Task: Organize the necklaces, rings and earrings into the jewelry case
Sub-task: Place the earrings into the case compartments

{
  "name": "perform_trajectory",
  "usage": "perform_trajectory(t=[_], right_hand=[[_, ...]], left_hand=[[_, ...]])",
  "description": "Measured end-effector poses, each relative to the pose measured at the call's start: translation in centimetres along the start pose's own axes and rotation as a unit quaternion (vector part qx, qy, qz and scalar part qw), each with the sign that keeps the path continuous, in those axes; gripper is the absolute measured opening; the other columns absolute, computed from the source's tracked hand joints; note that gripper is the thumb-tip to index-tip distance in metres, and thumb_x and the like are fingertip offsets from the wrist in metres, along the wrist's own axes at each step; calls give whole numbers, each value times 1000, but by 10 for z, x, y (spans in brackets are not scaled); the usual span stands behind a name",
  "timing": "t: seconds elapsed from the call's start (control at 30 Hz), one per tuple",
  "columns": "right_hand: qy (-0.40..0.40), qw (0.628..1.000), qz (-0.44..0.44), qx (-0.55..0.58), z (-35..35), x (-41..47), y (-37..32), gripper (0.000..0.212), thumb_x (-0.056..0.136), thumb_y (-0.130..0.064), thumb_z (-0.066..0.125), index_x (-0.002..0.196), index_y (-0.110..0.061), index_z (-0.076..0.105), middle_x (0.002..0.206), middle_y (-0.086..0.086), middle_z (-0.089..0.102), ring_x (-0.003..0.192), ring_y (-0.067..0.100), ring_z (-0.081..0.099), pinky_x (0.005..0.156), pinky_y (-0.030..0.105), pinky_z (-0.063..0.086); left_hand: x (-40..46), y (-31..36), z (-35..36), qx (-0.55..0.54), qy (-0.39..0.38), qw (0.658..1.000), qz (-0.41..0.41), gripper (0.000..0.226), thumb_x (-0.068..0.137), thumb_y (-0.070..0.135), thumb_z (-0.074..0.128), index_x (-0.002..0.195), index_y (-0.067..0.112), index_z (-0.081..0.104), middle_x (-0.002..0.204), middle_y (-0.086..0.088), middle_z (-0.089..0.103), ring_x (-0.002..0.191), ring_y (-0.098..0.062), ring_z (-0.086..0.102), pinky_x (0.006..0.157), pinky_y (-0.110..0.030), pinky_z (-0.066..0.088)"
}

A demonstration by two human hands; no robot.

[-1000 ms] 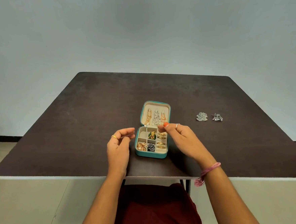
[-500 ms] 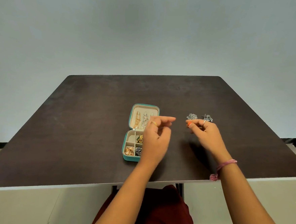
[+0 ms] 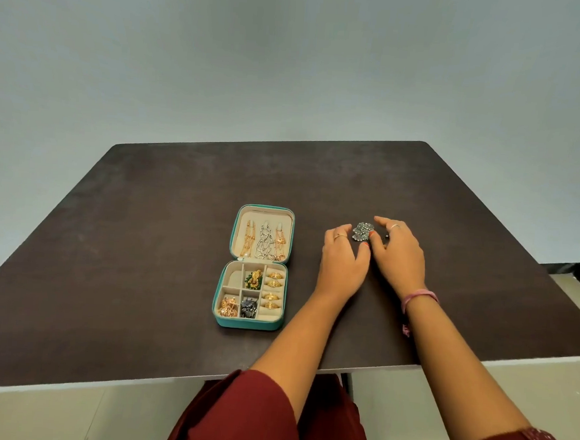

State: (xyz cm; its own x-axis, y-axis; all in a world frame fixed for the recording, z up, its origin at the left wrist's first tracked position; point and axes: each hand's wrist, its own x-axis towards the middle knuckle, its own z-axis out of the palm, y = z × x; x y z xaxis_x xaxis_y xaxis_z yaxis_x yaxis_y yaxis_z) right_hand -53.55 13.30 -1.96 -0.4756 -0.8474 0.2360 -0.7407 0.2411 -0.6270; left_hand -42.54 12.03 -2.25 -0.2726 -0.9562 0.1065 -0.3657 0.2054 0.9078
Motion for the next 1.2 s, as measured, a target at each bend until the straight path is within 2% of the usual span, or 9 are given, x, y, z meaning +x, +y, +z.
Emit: perform_trajectory(t=[0.1,0.27,0.47,0.7,0.87,1.03,1.1,1.2], right_hand=[[-13,1000,-4,-20,3,5,0,35,96,-28,49,129,-20,55,135,-3,51,115,19,55,90,34,41],[-21,999,0,-45,8,8,3,35,96,-32,46,128,-22,55,134,-4,50,111,23,58,89,37,44],[-10,999,8,-32,8,10,3,26,95,-33,46,115,-25,61,123,-4,55,100,22,61,82,34,46],[-8,1000,6,-3,5,10,4,15,92,-27,52,103,-29,62,105,-8,63,94,14,60,72,28,43],[-13,998,6,53,2,6,5,12,93,-26,51,98,-36,57,93,-15,63,91,11,60,73,27,42],[-30,991,-35,124,0,0,5,19,93,-23,54,109,-29,63,90,-18,63,80,8,63,78,31,53],[-39,984,-58,161,-1,-4,5,23,93,-19,57,114,-24,65,92,-18,65,76,13,65,74,25,54],[-46,977,-70,199,-3,-9,3,24,92,-14,59,114,-17,66,90,-11,67,69,18,61,61,11,46]], left_hand=[[14,2,3,36,0,999,7,52,95,23,50,142,4,37,140,-11,40,128,-24,42,108,-35,35],[30,8,10,122,0,992,-13,50,98,29,42,144,11,36,141,-5,44,131,-21,33,103,-37,36],[39,8,15,177,14,984,-29,39,100,34,40,133,19,52,132,-4,50,122,-22,41,94,-34,39],[36,5,13,166,24,985,-35,34,100,30,42,128,21,57,126,-3,55,119,-21,43,96,-34,39],[30,3,11,143,27,989,-3,30,100,26,42,122,19,61,121,-4,57,116,-21,46,94,-34,40],[24,1,7,87,38,996,1,27,99,21,44,117,16,63,119,-5,57,114,-20,48,93,-29,38],[21,-1,5,66,41,997,4,26,99,19,44,115,14,63,119,-6,57,113,-20,48,92,-26,35],[13,-2,1,33,43,998,9,24,99,18,44,113,12,63,117,-6,57,111,-20,51,89,-23,35]])
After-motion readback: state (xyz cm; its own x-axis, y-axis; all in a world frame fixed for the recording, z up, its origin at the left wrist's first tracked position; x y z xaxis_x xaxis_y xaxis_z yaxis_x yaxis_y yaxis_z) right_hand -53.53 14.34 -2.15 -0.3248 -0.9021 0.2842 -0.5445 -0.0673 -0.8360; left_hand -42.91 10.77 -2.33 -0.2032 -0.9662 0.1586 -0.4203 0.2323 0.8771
